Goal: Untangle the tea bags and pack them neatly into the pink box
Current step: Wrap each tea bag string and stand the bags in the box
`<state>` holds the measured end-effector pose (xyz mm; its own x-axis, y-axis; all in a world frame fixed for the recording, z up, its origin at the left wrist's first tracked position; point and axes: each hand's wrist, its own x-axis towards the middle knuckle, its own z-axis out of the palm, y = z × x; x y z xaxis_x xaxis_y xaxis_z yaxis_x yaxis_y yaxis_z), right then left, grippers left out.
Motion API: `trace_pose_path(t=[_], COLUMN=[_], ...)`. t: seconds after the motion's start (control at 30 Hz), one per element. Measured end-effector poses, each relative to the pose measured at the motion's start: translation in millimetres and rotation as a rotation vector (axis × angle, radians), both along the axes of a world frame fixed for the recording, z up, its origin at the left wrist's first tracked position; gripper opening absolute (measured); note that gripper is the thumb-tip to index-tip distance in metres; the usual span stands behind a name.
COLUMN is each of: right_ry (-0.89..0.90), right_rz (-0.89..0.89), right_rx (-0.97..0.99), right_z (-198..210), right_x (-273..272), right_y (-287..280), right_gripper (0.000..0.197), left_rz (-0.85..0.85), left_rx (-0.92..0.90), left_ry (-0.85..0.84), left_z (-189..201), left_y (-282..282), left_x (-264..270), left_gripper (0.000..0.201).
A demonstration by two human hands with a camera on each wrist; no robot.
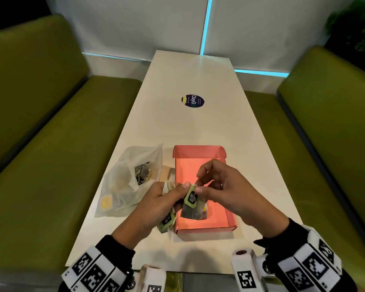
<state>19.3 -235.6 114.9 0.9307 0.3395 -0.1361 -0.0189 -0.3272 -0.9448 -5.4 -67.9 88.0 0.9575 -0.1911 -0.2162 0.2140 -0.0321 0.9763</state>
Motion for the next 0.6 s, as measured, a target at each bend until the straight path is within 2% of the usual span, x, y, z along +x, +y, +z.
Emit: trace_pose_path(t=[0.1,0.2,0.27,0.33,0.43,0.6], right_ry=[0.003,0.007,0.019,0.02,0.024,0.075], right_rz=[-0.016,0.007,0.039,0.066,0.048,0.006], right_rx=[-0.011,-0.008,-0.049,-0.088,-0.093,-0.046], right_z=[0.7,0.9,0.7,0.4,0.8,0.8], right_x=[-0.7,-1.7,-2.7,-3.9,-5.0,-5.6], right_y=[-0.4,-2.7,-5.4,-7.4,-8.1,-6.4], right_gripper=[0.022,0.024,0.028,0.023,0.006,0.012], left_rz=[-0.028,0.002,0.023,0.043,0.057,0.069], left_rx=[0.002,0.041,0.075,0.08,0.075,0.084], left_ry=[-0.031,-0.075,-0.119,-0.134,-0.136,-0.141], left_z=[0.5,0.5,-1.0,-2.8,-4.0,-3.7], left_y=[-0.5,-2.0,-1.6,-0.4,-0.5,-1.8], left_x=[-1.0,0.4,1.5,2.6,3.0,4.8], left_gripper=[0.039,0.024,0.023,0.022,0.02,0.019])
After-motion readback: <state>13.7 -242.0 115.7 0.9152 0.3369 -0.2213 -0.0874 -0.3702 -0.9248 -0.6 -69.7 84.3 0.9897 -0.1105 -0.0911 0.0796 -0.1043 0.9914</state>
